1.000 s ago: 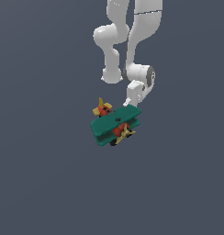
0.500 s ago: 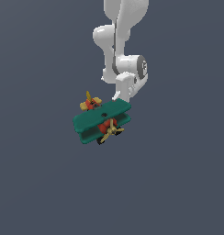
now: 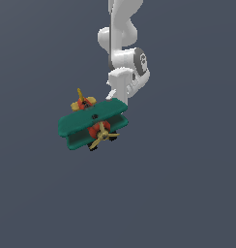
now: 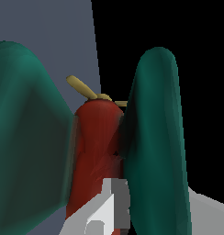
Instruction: Pick up the object and move it to a goal position.
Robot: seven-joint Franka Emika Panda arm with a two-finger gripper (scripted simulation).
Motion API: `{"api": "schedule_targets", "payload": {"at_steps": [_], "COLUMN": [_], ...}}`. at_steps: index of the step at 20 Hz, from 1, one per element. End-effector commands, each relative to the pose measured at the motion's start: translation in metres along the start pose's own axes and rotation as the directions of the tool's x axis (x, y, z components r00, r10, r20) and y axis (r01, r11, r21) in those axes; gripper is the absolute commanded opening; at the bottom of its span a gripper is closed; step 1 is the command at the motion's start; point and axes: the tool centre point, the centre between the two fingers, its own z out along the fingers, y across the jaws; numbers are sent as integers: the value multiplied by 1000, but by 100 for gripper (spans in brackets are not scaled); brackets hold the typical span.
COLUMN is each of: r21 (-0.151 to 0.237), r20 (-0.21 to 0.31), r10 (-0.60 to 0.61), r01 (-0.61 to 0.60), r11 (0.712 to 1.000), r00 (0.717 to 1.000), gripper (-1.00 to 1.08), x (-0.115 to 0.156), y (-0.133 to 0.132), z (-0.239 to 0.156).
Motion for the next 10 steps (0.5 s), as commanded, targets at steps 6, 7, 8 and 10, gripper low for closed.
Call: {"api": "schedule_targets", "payload": {"at_steps": [6, 7, 8, 10], "r21": [-4, -4, -3, -3], "r20": [-1, -1, -1, -1], "r10": [5, 5, 6, 6], "r01": [-5, -5, -6, -6], "r11": [1000, 1000, 1000, 1000], "r00": [1000, 1000, 1000, 1000], "gripper": [-100, -100, -100, -100], "x": [-3, -3, -3, -2], "y": [16, 15, 15, 14], "z": [14, 14, 13, 12]}}
